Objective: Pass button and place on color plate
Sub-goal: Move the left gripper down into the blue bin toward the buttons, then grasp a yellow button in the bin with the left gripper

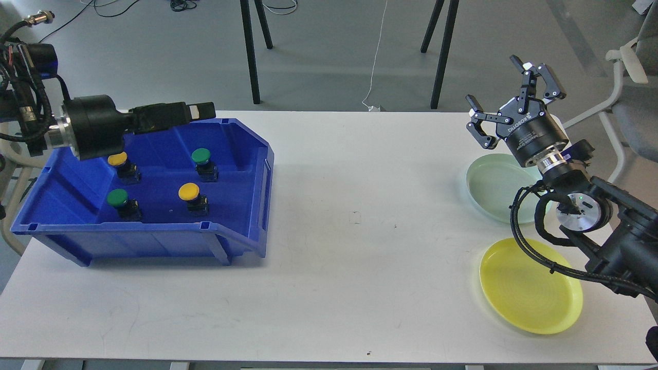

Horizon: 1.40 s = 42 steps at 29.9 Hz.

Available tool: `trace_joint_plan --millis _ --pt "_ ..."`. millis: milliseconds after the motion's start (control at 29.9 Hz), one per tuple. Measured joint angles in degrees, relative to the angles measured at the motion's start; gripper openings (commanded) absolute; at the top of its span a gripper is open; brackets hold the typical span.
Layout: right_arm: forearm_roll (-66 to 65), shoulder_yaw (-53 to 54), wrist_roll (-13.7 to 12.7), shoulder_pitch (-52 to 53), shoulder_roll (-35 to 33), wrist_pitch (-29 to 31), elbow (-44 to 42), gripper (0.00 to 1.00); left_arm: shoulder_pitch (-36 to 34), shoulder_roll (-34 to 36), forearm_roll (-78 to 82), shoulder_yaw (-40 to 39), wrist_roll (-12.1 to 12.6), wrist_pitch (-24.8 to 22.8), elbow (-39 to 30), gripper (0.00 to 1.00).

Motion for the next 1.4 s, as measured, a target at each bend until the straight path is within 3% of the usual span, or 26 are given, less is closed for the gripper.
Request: trace_joint_plan --millis 167,502,869,1404 --pt "0.0 0.0 0.0 -0.4 0.1 0.0 0.0 0.99 -4.6 -1.1 7.6 9.1 0.0 0.1 2.4 0.99" --pt "0.0 0.3 0.0 -1.4 -0.4 0.0 0.0 0.99 -4.8 -10.1 11.3 14.6 0.0 0.0 11.3 0.99" --pt "0.0 0.3 0.0 -1.7 -0.4 0.0 0.0 0.99 -1.7 -15.7 11.4 15.2 0.0 0.2 17.9 0.99" --pt "0.0 0.5 0.0 -3.0 -0.5 0.0 0.2 0.99 0.4 -18.2 11.3 15.1 0.0 0.7 21.4 0.98"
